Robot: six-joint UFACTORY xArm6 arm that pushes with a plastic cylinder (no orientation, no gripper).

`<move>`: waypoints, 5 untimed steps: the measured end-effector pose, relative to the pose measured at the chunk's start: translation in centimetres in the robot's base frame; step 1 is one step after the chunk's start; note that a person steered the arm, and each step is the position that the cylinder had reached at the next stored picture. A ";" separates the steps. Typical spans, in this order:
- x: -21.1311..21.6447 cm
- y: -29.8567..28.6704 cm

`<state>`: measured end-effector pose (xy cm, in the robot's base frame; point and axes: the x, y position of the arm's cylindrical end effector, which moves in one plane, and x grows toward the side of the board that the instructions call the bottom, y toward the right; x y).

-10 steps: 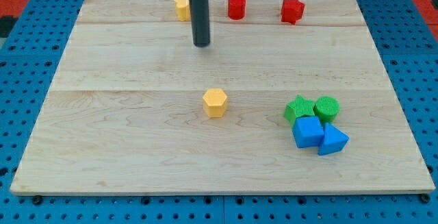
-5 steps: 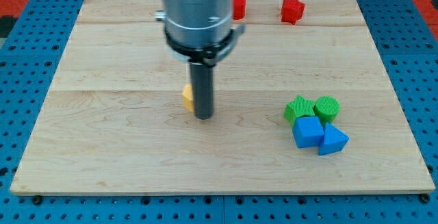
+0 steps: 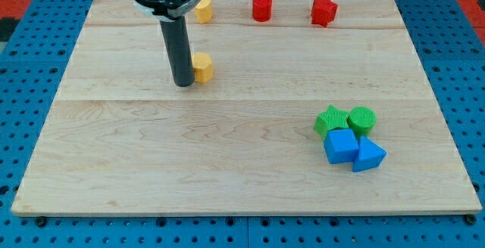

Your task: Place the yellow hexagon at the bottom of the red circle

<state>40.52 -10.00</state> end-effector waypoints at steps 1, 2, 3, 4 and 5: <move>-0.9 0.8; -2.5 4.1; -4.3 6.8; -5.8 8.2; -5.8 8.2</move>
<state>34.73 -1.77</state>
